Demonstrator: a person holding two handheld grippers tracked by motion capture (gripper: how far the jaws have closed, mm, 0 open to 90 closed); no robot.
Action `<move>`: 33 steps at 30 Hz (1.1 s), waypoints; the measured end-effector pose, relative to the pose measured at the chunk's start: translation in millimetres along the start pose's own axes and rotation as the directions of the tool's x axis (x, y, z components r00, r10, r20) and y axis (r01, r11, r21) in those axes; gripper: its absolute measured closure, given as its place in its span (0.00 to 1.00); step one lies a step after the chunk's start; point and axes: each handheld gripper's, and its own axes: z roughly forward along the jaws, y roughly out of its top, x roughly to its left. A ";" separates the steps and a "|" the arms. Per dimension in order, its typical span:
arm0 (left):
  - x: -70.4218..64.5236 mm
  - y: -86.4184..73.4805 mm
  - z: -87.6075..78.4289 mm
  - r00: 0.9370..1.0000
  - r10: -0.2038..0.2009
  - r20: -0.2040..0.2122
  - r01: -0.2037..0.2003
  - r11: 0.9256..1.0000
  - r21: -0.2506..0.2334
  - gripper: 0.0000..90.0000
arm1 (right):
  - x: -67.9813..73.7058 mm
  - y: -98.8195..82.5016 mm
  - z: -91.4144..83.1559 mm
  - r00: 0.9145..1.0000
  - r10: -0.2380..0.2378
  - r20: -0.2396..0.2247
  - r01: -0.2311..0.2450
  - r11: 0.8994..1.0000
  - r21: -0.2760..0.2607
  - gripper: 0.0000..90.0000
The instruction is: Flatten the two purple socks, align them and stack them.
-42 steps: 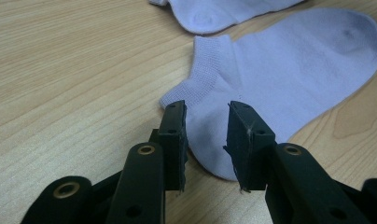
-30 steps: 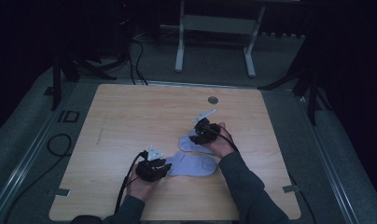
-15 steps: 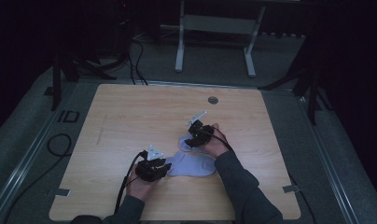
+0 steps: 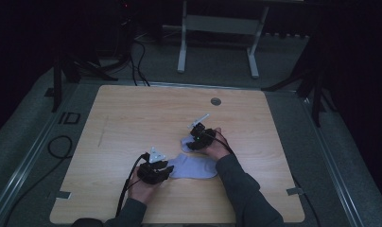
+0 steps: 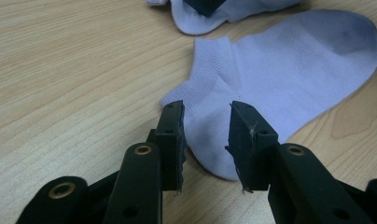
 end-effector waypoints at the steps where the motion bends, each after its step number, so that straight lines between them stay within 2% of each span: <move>1: 0.0 0.0 0.2 1.000 0.000 0.001 0.000 1.000 0.000 0.73 | -0.6 -0.2 -0.4 1.000 0.001 0.000 -0.001 1.000 0.001 0.64; 11: -0.7 -0.2 0.7 1.000 0.001 0.004 -0.001 1.000 0.002 0.72 | -1.6 0.3 -1.4 1.000 0.014 0.021 -0.014 1.000 0.006 0.93; 13: -0.8 -0.3 1.0 1.000 0.001 0.004 -0.001 1.000 0.003 0.72 | 0.8 1.3 -1.6 0.999 0.013 0.030 -0.013 1.000 0.015 0.95; 16: -0.4 -0.1 1.3 1.000 0.002 0.005 -0.002 1.000 0.006 0.72 | 4.0 2.1 -2.1 0.999 -0.015 0.048 0.014 1.000 0.025 0.95; 20: -0.1 0.0 1.1 1.000 -0.002 0.005 0.002 1.000 0.002 0.72 | 2.9 0.2 -5.3 0.999 0.004 0.040 -0.004 1.000 0.006 0.96; 27: -0.8 0.0 1.0 1.000 0.002 0.002 -0.002 1.000 0.002 0.71 | -3.6 -3.6 -30.3 0.999 0.040 0.007 -0.040 0.996 -0.074 0.95; 33: -0.3 0.1 1.6 1.000 0.002 0.004 -0.002 1.000 0.005 0.71 | -9.4 -10.8 -54.0 0.997 0.066 -0.038 -0.071 0.988 -0.139 0.95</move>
